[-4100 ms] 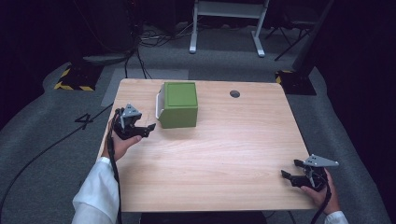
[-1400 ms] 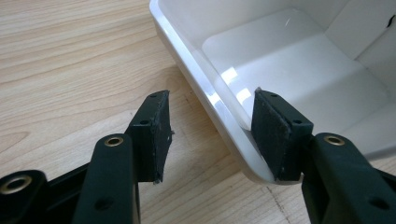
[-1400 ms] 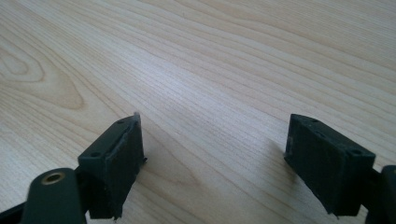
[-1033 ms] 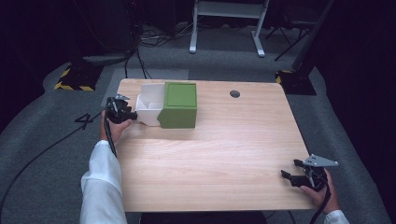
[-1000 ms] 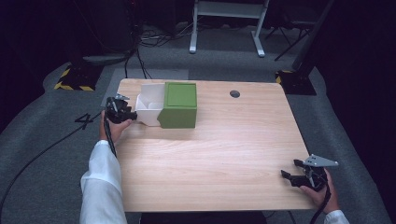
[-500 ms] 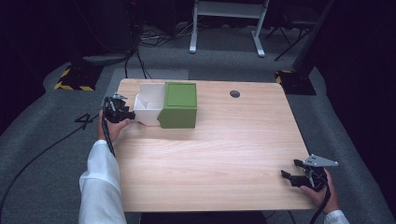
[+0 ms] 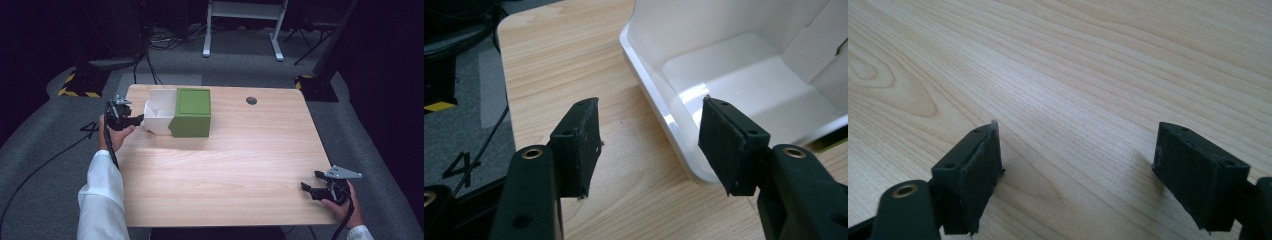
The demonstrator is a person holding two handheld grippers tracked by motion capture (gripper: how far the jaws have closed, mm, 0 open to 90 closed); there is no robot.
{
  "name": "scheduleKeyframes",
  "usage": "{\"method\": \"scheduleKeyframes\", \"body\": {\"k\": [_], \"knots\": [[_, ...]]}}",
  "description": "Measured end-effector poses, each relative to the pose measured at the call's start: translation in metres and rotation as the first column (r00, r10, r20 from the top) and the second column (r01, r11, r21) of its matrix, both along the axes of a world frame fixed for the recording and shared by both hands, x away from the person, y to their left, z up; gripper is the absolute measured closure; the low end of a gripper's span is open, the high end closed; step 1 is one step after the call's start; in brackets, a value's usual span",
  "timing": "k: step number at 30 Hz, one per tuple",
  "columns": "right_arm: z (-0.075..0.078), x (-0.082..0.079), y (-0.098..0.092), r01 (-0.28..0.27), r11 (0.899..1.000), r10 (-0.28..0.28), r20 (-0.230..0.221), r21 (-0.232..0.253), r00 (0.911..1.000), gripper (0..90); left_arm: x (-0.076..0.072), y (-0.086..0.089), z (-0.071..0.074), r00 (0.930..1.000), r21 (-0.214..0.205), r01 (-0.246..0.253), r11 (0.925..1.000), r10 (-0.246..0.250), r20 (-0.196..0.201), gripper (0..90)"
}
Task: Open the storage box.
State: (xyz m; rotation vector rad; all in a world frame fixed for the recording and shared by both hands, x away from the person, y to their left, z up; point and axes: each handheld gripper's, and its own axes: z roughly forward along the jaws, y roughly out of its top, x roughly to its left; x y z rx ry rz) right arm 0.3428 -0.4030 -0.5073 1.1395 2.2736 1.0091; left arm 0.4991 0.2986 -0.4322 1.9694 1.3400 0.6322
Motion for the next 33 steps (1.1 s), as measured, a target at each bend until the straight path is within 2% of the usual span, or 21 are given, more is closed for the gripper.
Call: {"method": "scheduleKeyframes", "body": {"k": [5, 9, 12, 15, 20, 25, 28, 33], "knots": [[0.0, 0.0, 0.0, 0.0, 1.0, 0.0, 0.0, -0.001, 1.0, 19.5, -0.007, -0.001, 0.007, 0.9999, 0.019, 0.014, 0.9997, -0.014, 0.003, 40.2], [0.0, -0.001, 0.0, 0.002, 1.0, -0.002, 0.004, -0.003, 1.0, 19.3, -0.018, -0.004, 0.013, 0.9993, 0.044, 0.038, 0.9983, -0.038, 0.004, 38.6], [0.0, 0.0, 0.0, 0.002, 1.0, -0.002, 0.004, -0.003, 1.0, 19.3, -0.025, -0.004, 0.016, 0.9992, 0.04, 0.04, 0.9984, -0.04, 0.005, 35.8], [0.0, -0.001, 0.001, 0.002, 1.0, -0.002, 0.005, -0.004, 1.0, 19.3, -0.031, -0.003, 0.019, 0.9993, 0.066, 0.032, 0.9973, -0.033, 0.015, 32.1], [0.0, -0.001, 0.001, 0.003, 1.0, -0.003, 0.005, -0.004, 1.0, 19.2, -0.042, 0.0, 0.026, 0.9983, 0.054, 0.046, 0.9975, -0.048, 0.033, 29.8], [0.0, 0.0, 0.0, 0.002, 1.0, -0.002, 0.003, -0.003, 1.0, 19.2, -0.055, -0.001, 0.032, 0.9963, 0.069, 0.066, 0.9954, -0.069, 0.051, 28.7], [0.0, -0.001, 0.001, 0.003, 1.0, -0.003, 0.004, -0.004, 1.0, 19.2, -0.063, -0.004, 0.035, 0.9942, 0.063, 0.084, 0.9945, -0.088, 0.062, 27.8], [0.0, 0.0, 0.0, 0.002, 1.0, -0.002, 0.004, -0.003, 1.0, 19.2, -0.072, -0.009, 0.037, 0.9925, 0.089, 0.097, 0.9914, -0.103, 0.066, 24.6]]}}
